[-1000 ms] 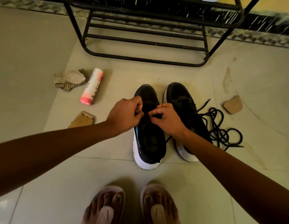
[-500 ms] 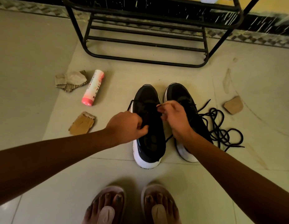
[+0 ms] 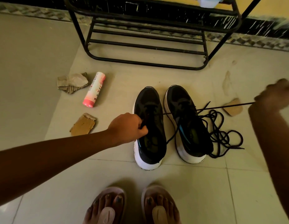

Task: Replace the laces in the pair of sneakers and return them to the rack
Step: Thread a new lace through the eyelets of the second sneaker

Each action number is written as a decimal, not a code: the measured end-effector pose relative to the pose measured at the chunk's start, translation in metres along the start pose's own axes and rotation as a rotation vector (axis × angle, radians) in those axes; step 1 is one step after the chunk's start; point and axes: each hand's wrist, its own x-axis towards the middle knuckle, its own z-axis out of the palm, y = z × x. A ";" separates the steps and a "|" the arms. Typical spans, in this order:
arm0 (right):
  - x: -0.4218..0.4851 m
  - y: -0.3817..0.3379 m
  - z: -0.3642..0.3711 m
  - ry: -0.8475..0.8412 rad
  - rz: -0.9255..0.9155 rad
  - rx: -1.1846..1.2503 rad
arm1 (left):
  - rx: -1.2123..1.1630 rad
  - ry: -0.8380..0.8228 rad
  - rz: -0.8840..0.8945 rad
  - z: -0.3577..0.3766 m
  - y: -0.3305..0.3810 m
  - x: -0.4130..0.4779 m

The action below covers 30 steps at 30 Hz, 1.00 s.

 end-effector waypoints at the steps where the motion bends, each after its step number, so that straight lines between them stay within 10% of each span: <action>1: -0.013 -0.004 0.006 0.051 -0.046 -0.088 | 0.002 -0.007 0.003 0.000 0.001 0.001; 9: -0.154 -0.027 0.086 -1.034 -0.688 -0.536 | 0.023 -0.053 -0.022 -0.003 0.002 0.000; 30: -0.144 -0.033 0.076 -1.021 -0.214 -0.584 | -0.128 -0.123 -0.105 0.002 0.003 0.005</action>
